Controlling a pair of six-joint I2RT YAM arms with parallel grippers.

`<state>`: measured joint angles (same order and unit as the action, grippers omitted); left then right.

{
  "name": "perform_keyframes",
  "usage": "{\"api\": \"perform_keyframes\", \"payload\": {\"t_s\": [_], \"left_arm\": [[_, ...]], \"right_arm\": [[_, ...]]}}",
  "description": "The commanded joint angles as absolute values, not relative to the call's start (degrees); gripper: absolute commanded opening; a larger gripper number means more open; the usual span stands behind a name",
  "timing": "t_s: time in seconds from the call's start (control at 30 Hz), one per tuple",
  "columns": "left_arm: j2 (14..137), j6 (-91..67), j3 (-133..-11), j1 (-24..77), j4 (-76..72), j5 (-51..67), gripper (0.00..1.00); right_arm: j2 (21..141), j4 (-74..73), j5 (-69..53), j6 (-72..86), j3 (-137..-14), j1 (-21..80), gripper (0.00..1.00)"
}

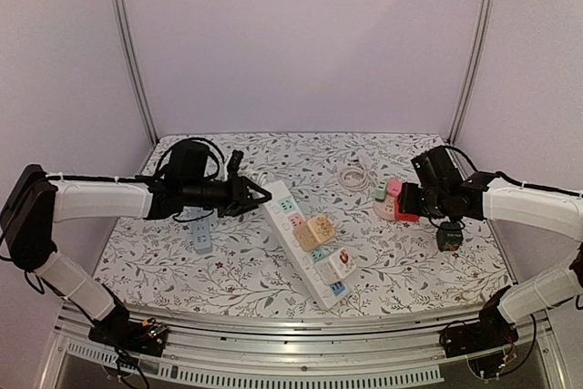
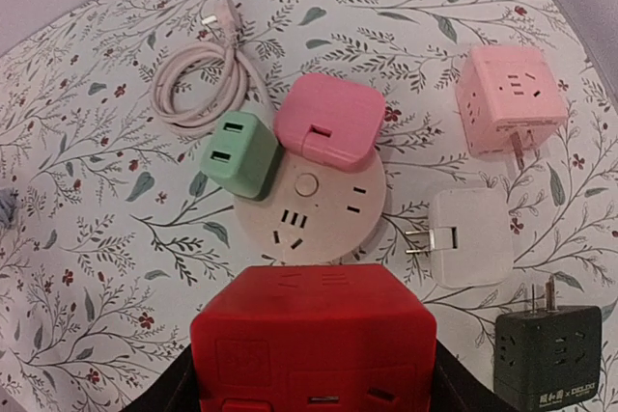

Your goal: Pull the plug off the socket

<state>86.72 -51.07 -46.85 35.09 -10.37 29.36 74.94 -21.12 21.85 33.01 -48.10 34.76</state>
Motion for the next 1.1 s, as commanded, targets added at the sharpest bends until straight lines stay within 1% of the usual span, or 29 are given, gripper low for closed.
{"api": "perform_keyframes", "payload": {"t_s": [0.0,0.1,0.2,0.37,0.43,0.63,0.73,0.83,0.9,1.0,1.07], "left_arm": [[83.6,-42.9,-46.0,32.6,-6.9,26.7,0.00],[82.6,-42.4,-45.9,31.7,-5.9,26.8,0.00],[82.0,-42.2,-45.8,31.4,-5.4,26.9,0.00],[81.8,-42.1,-45.5,31.4,-5.9,27.8,0.00],[81.5,-42.1,-45.4,31.4,-6.1,27.8,0.00],[81.2,-41.9,-45.2,31.4,-6.3,28.2,0.00],[80.8,-41.7,-45.3,31.4,-6.2,28.6,0.00],[80.3,-41.4,-45.3,31.4,-6.3,28.9,0.00],[80.0,-41.1,-45.2,31.4,-6.3,28.8,0.00],[79.7,-41.1,-45.1,31.4,-6.2,28.8,0.00],[79.6,-41.1,-45.1,31.4,-6.4,29.1,0.00]], "right_arm": [[75.8,-23.5,19.1,36.5,-45.1,32.1,0.00],[76.4,-24.3,20.2,37.4,-44.1,30.2,0.02],[77.6,-25.0,22.8,38.2,-43.6,29.1,0.09],[80.3,-24.9,22.9,37.6,-43.9,27.3,0.16],[80.7,-24.9,22.9,37.3,-43.9,27.1,0.24],[79.6,-24.2,23.3,37.1,-42.7,26.9,0.59],[78.4,-24.2,22.5,36.5,-42.5,26.8,0.71],[75.8,-24.2,21.3,35.2,-42.4,26.8,0.81],[73.5,-24.4,20.7,34.1,-42.5,26.8,0.87],[69.9,-25.7,18.6,32.3,-43.7,26.8,0.91],[68.0,-25.1,12.9,30.0,-44.5,27.3,0.93]]}}
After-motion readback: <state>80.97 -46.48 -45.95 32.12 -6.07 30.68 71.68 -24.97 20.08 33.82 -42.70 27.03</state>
